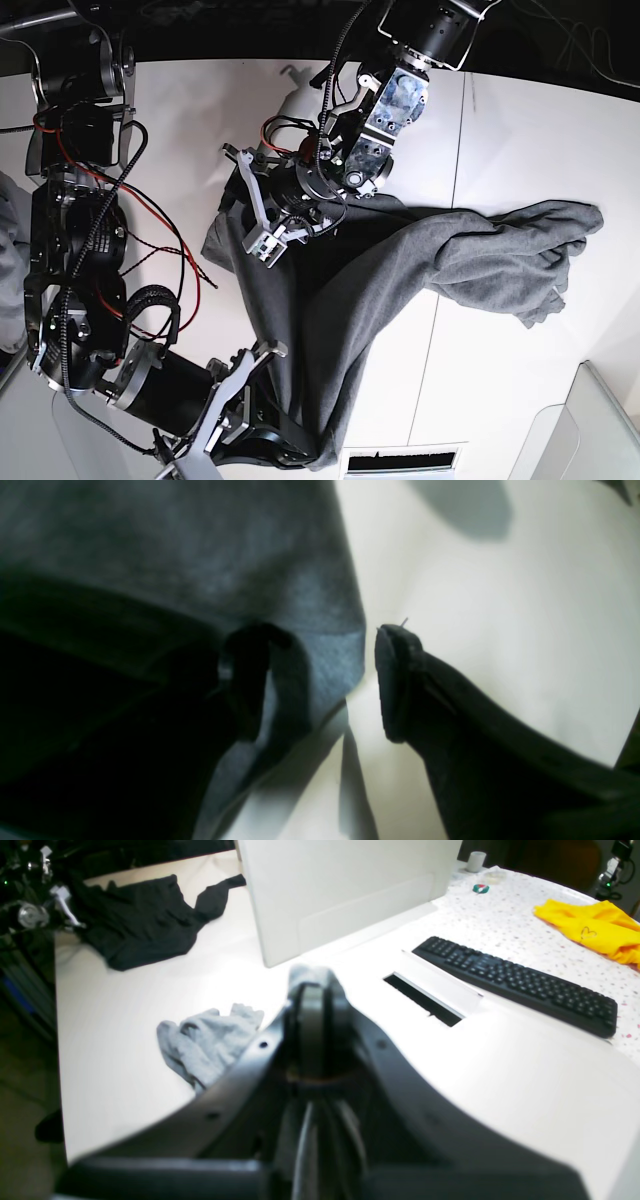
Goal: Layout the t-shirt on the table in an organized manner, then fold the t-shirt properly
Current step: 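Grasp the shirt end with the right gripper and the body with the left, then lift and spread the shirt with both grippers, then lay it down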
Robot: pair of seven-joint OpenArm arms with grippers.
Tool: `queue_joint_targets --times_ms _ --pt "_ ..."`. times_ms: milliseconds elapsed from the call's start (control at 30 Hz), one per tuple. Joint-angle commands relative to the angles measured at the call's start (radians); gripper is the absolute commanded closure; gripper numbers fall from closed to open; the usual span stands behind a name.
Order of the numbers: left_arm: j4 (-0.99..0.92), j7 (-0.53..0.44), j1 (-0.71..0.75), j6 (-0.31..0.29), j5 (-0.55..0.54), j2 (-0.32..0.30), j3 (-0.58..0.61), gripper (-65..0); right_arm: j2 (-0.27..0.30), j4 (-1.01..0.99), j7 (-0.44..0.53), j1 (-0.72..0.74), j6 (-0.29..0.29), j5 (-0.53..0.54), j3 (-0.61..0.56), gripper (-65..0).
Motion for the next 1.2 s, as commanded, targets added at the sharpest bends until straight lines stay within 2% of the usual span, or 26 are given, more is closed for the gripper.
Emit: queue_joint_targets --times_ms 0,100,200,233,267,300,367,400,500,567,700,767,800,1000,1167 --pt "-0.001 -0.026 -0.029 0.011 -0.012 0.026 0.002 -36.4 -0.002 0.013 0.034 0.032 -0.001 0.02 0.003 0.0" --pt "-0.043 -0.031 -0.067 0.047 -0.012 0.058 0.002 -36.4 -0.002 0.013 0.034 0.032 -0.001 0.021 0.003 0.0" --pt "-0.066 -0.034 -0.096 0.126 -0.012 0.058 0.002 -35.6 -0.002 0.013 0.034 0.032 -0.001 0.023 0.003 0.0" --pt "-0.07 -0.035 -0.101 0.153 -0.01 0.058 0.002 -33.4 -0.002 0.013 0.033 0.032 -0.002 0.023 0.003 0.0" --pt "-0.072 -0.037 -0.105 0.185 0.005 0.058 0.002 -27.9 -0.002 0.013 0.03 0.032 -0.008 0.023 0.003 0.0" --pt "-0.072 -0.042 -0.106 0.207 0.029 0.058 0.002 -19.8 -0.002 0.013 0.029 0.032 -0.011 0.023 0.003 0.0" --pt "-0.075 -0.061 -0.105 0.217 0.068 0.058 0.002 -2.1 -0.002 0.013 0.03 0.03 -0.011 0.023 0.003 0.0" --pt "-0.077 -0.069 -0.105 0.216 0.086 0.058 0.002 0.0 -0.002 0.013 0.03 0.03 -0.011 0.023 0.003 0.0" --pt "-0.079 -0.074 -0.105 0.216 0.11 0.058 0.002 0.0 -0.002 0.013 0.031 0.03 -0.011 0.023 0.003 0.0" --pt "-0.078 -0.062 -0.102 0.183 0.134 0.058 0.002 0.0 -0.002 0.013 0.031 0.03 -0.011 0.017 0.003 0.0" --pt "-0.036 0.041 -0.073 -0.015 0.143 0.058 0.032 0.0 -0.002 0.013 0.041 0.031 -0.011 -0.072 0.005 0.0" --pt "0.013 0.082 -0.046 -0.072 0.119 0.048 0.097 0.0 -0.002 0.013 0.054 0.031 -0.011 -0.119 0.005 0.0" --pt "0.046 0.093 -0.03 -0.089 0.105 0.023 0.141 0.0 -0.002 0.013 0.057 0.032 -0.011 -0.133 0.005 0.0" --pt "0.307 0.174 0.071 -0.102 0.1 -0.179 0.385 0.0 0.028 0.013 0.068 0.038 -0.018 -0.146 0.011 0.0" --pt "0.517 0.238 0.13 -0.103 0.1 -0.328 0.406 0.0 0.053 0.013 0.079 0.038 -0.019 -0.146 0.032 0.0"
